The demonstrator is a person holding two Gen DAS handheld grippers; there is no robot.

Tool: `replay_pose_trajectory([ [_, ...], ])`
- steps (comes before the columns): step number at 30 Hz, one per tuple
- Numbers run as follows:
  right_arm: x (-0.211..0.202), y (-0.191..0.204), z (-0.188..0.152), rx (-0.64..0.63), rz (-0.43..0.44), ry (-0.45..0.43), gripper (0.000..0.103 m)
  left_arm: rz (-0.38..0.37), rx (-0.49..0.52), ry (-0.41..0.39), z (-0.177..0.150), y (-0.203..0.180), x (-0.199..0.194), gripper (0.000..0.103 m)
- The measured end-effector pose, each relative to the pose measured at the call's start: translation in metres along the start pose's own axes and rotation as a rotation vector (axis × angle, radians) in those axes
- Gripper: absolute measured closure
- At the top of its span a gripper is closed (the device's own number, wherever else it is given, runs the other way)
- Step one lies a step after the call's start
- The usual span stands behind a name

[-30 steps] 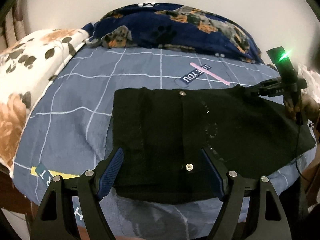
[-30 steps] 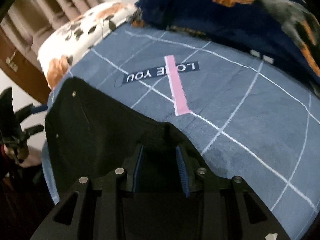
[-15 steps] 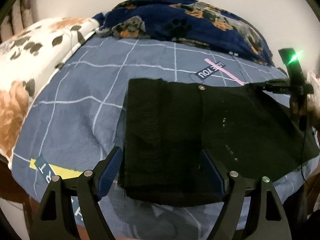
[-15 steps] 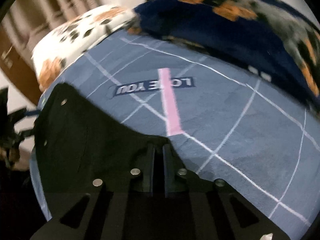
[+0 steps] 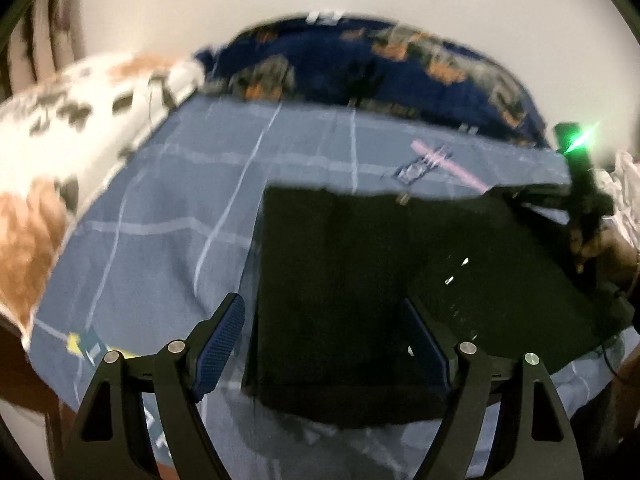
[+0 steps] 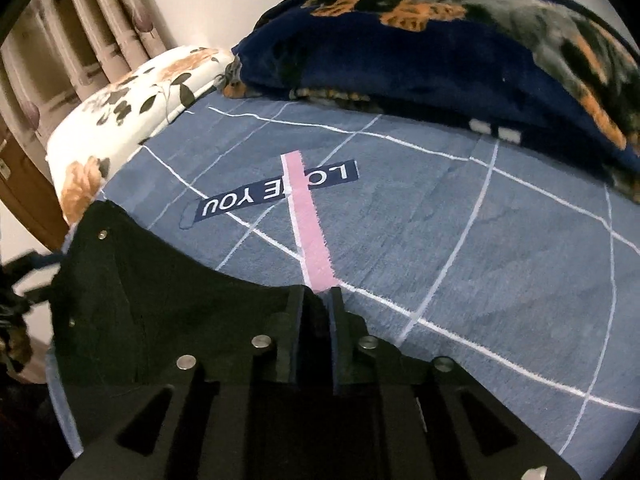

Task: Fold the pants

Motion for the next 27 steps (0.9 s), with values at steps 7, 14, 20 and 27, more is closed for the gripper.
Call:
replay_pose_trajectory([
  [7, 0.001, 0.005, 0.0, -0.037, -0.048, -0.014, 0.094, -0.004, 0.022, -0.028, 0.021, -0.009, 0.016, 0.023],
  [14, 0.0, 0.005, 0.001, -0.036, -0.088, -0.026, 0.087, -0.13, -0.047, -0.066, 0.042, -0.013, 0.023, 0.023],
  [20, 0.0, 0.004, 0.0, -0.028, -0.085, -0.032, 0.085, -0.165, 0.056, -0.092, 0.05, -0.044, 0.032, 0.028],
  [27, 0.0, 0.004, 0.0, -0.016, -0.072, -0.034, 0.085, -0.102, 0.037, 0.003, 0.048, -0.028, 0.078, 0.043],
])
Point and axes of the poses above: each gripper's, at about its wrist camera, not at the fingertips, and x roughly the way its jaws point, y to its left, z to its top, the point moved 3 cm from there along x, roughly the way its jaws point, and after that the axes turned 4 degrees about -x, right-handed, at the moved point
